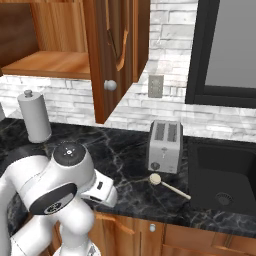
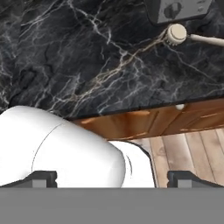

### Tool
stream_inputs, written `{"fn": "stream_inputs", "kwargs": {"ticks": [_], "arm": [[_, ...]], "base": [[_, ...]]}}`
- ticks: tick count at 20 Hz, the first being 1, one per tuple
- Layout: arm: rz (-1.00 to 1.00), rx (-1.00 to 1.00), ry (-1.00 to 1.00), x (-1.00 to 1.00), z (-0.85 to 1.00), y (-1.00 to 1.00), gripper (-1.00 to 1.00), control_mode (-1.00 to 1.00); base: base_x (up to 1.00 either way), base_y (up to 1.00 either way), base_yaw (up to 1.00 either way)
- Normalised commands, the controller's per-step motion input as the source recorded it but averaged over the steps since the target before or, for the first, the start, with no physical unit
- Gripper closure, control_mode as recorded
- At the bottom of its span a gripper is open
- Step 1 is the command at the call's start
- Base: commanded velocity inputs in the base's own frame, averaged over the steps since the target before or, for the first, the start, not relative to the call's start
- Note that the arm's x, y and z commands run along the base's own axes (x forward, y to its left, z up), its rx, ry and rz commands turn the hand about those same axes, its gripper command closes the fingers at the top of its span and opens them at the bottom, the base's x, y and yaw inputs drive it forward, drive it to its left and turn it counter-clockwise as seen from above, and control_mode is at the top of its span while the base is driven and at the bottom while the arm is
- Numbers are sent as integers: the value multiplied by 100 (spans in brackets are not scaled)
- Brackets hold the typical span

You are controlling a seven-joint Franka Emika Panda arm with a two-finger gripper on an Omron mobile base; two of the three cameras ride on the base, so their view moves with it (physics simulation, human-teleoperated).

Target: Locate and retrieve the dish brush and bar soap from the cabinet. Place them next to the sink.

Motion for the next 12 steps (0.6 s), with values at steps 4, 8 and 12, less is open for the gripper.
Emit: {"fn": "stream_inputs", "kwargs": {"ticks": [4,8,12], "arm": [[0,-10,-8,-5,4,97,-100,-100],[0,-16,-7,-7,4,100,-100,-100],[0,-13,-5,-1,15,83,-100,-100]], "base": [[0,0,0],[0,0,0],[0,0,0]]}}
